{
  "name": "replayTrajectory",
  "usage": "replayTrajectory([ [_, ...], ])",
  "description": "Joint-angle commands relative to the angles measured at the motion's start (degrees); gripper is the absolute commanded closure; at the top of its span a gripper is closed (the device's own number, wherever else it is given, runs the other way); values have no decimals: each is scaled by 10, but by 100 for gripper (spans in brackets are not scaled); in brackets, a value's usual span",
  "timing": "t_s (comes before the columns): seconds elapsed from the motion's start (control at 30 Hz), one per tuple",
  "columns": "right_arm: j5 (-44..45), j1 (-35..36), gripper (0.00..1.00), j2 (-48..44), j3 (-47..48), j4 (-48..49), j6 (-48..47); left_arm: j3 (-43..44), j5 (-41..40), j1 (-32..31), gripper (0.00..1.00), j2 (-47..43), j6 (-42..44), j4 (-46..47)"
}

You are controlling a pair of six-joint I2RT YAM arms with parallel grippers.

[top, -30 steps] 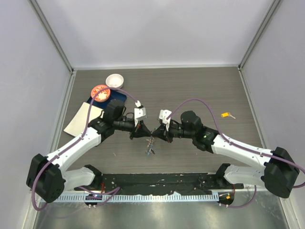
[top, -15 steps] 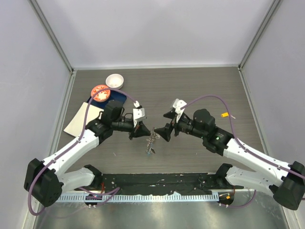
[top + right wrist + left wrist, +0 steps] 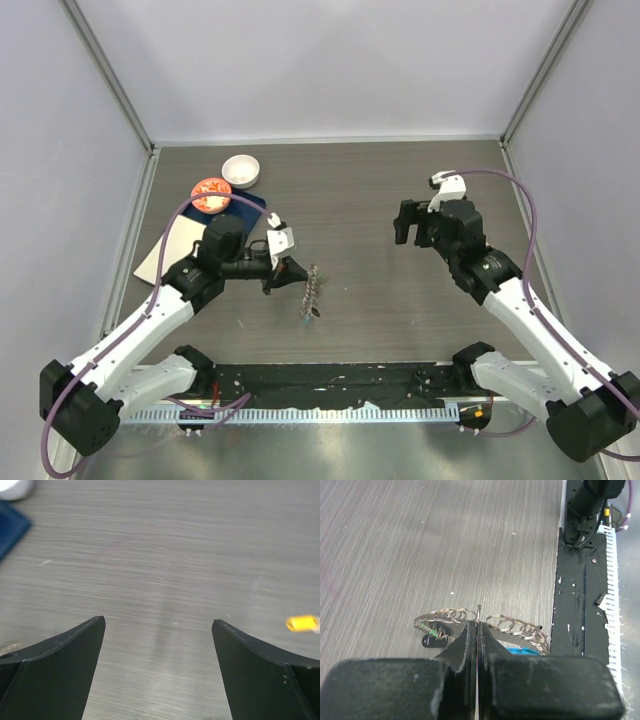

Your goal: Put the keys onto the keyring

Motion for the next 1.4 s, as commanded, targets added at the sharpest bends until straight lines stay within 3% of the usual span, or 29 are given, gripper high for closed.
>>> replayTrajectory([
  [0.0,102,-62,6,24,25,-63,46,16,-54,-4,100,-27,-18,-20],
  [0.3,142,-229,20,130,18,-54,90,11,-175,-9,100,-54,-53,-62],
  [0.57,90,-355,43,223,-12,45,109,-6,-240,-41,100,-84,-32,-66],
  [0.67,79,-371,56,259,-13,84,104,-8,-245,-43,100,-92,-30,-64],
  [0.83,71,-379,68,330,11,109,95,-11,-252,-44,100,-98,-30,-61],
  [1.37,73,-384,76,414,50,144,67,-15,-265,-45,100,-95,-23,-59],
])
